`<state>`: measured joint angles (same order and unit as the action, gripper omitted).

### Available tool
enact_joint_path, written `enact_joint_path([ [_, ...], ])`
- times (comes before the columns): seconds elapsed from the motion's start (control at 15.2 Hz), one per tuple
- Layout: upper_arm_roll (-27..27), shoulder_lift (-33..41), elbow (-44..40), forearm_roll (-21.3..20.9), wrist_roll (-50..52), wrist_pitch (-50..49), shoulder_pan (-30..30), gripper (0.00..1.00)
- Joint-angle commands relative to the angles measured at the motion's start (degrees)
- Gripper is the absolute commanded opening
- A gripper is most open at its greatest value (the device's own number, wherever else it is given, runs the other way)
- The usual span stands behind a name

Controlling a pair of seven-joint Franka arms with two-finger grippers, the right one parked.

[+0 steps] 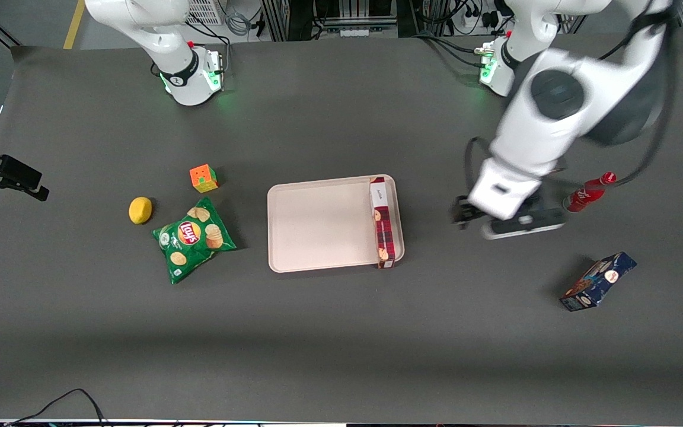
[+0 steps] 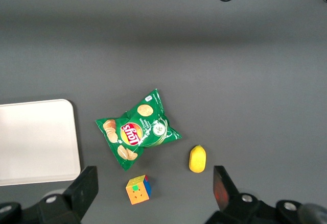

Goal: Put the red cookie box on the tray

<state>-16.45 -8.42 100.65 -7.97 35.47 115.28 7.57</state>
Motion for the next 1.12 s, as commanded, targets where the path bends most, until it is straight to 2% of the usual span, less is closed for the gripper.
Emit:
enact_joint_path([
  [0.0,2.54,9.54,1.74,1.29,-15.30,-6.98,-4.66,1.00],
  [0.46,11.87,19.66,3.24,3.14,-30.97,-15.16,-8.71,1.00],
  [0.59,12.58,21.51,3.50,4.18,-33.97,-18.85,-9.49,1.00],
  [0.72,13.02,22.57,3.76,7.69,-36.34,-21.23,-10.55,1.00],
  [1.05,13.28,23.71,4.55,9.82,-35.56,-22.82,-10.20,1.00],
])
